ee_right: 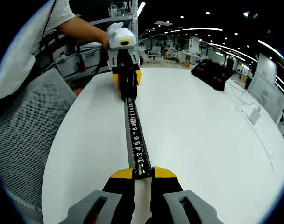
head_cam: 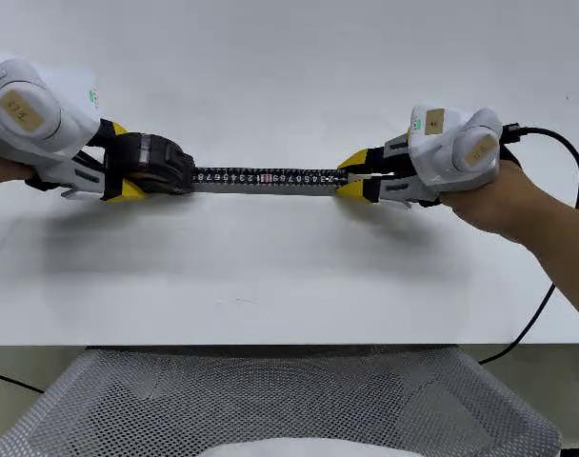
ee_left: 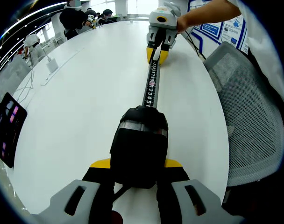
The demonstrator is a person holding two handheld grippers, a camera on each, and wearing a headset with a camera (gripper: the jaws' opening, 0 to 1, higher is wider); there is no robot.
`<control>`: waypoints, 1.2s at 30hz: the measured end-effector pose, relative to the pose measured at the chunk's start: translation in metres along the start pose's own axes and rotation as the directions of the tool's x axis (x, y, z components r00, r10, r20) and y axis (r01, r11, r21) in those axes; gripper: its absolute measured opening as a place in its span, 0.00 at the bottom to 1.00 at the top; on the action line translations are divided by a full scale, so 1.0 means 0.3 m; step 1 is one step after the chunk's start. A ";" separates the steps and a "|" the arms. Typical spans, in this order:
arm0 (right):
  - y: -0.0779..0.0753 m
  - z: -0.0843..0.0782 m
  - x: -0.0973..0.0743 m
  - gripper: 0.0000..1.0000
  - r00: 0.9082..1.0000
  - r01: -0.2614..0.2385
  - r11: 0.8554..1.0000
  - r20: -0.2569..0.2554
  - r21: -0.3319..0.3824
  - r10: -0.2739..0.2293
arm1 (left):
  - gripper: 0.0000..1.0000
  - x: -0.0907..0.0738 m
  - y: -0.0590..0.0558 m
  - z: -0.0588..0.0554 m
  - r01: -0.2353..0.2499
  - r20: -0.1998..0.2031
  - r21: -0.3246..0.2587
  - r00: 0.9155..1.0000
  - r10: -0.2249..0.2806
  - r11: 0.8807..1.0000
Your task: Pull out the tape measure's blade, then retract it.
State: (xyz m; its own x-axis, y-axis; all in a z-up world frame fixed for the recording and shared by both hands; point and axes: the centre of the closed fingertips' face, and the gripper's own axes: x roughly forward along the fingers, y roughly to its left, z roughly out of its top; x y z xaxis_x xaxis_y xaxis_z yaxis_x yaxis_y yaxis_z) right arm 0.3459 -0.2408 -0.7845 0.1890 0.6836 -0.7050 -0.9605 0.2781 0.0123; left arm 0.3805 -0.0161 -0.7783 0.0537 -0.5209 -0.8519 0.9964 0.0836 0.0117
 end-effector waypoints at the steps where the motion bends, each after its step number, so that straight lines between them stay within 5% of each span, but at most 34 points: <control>1: 0.000 -0.006 -0.005 0.08 1.000 0.001 1.000 -0.003 0.002 -0.001 | 0.29 -0.001 -0.001 0.001 0.001 0.000 0.000 1.000 -0.001 1.000; 36: -0.024 -0.127 -0.108 0.08 0.997 0.041 0.999 -0.064 0.021 -0.040 | 0.29 -0.007 -0.005 0.005 0.002 -0.005 0.011 1.000 -0.002 1.000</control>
State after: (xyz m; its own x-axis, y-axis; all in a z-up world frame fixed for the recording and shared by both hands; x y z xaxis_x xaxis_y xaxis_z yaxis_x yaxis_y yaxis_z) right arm 0.3388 -0.2906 -0.7886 0.2135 0.6271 -0.7491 -0.9473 0.3203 -0.0018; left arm 0.3789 -0.0164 -0.7758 0.0513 -0.5168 -0.8545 0.9972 0.0729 0.0158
